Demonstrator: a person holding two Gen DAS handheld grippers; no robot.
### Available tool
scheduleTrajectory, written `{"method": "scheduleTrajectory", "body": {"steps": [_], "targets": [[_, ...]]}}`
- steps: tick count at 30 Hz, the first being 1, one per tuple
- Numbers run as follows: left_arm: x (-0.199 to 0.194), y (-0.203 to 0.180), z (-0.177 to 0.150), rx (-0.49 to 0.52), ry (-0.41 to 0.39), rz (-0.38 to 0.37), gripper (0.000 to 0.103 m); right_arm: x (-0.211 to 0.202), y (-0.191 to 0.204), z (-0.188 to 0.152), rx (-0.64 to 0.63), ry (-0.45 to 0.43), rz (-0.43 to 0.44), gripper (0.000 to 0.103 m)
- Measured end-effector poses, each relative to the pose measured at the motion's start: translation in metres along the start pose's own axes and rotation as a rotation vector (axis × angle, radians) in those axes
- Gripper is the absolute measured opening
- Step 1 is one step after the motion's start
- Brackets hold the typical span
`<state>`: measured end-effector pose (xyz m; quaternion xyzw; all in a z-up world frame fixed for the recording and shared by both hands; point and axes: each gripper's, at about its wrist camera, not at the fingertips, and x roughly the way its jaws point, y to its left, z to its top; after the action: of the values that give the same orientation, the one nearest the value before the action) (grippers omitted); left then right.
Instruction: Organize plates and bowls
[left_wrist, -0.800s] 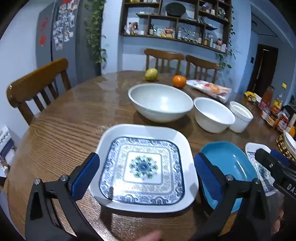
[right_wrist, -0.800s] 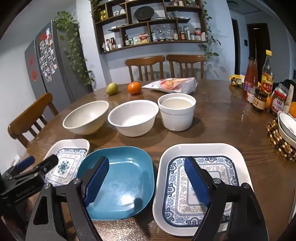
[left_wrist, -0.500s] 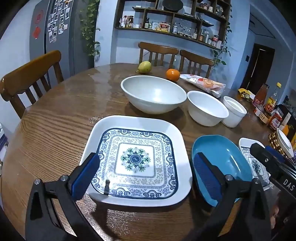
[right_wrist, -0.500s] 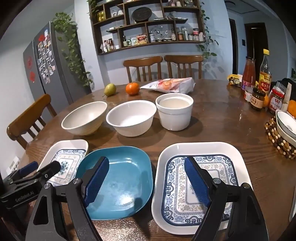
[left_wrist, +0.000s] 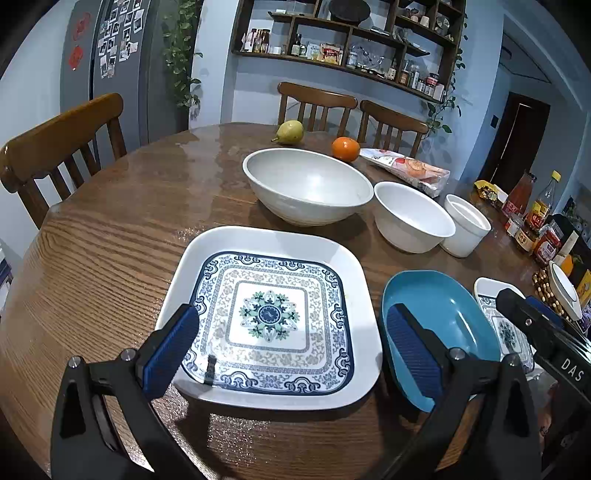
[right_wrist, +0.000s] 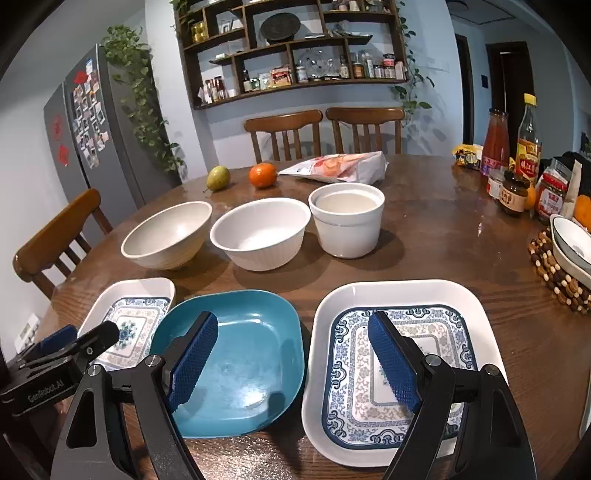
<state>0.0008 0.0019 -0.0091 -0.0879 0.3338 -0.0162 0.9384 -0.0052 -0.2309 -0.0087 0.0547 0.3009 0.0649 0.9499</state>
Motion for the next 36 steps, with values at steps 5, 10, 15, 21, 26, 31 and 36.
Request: {"method": "scheduleTrajectory", "body": {"steps": [5, 10, 15, 21, 26, 31, 36], "targets": [[0.0004, 0.0016, -0.0007, -0.006, 0.004, -0.006, 0.101, 0.0004, -0.0003, -0.0003, 0.004, 0.001, -0.001, 0.084], [0.0008, 0.0014, -0.0010, -0.008, 0.004, -0.006, 0.101, 0.0004, -0.0026, 0.0000, 0.008, 0.003, -0.003, 0.084], [0.0017, 0.0011, -0.0021, -0.012, 0.006, -0.007, 0.101, 0.0015, -0.0027, 0.0002, 0.015, 0.011, -0.009, 0.084], [0.0024, -0.0004, -0.0036, -0.017, 0.018, -0.011, 0.101, 0.0028, -0.0027, -0.0001, 0.014, 0.015, -0.012, 0.084], [0.0034, -0.0009, -0.0050, -0.017, 0.031, -0.009, 0.101, 0.0038, -0.0037, -0.0005, 0.016, 0.018, -0.015, 0.084], [0.0061, 0.0021, -0.0049, -0.015, 0.040, -0.003, 0.101, 0.0048, -0.0036, -0.0009, 0.015, 0.021, -0.022, 0.084], [0.0071, 0.0021, -0.0055, -0.011, 0.045, 0.014, 0.101, 0.0053, -0.0033, -0.0012, 0.016, 0.024, -0.022, 0.084]]}}
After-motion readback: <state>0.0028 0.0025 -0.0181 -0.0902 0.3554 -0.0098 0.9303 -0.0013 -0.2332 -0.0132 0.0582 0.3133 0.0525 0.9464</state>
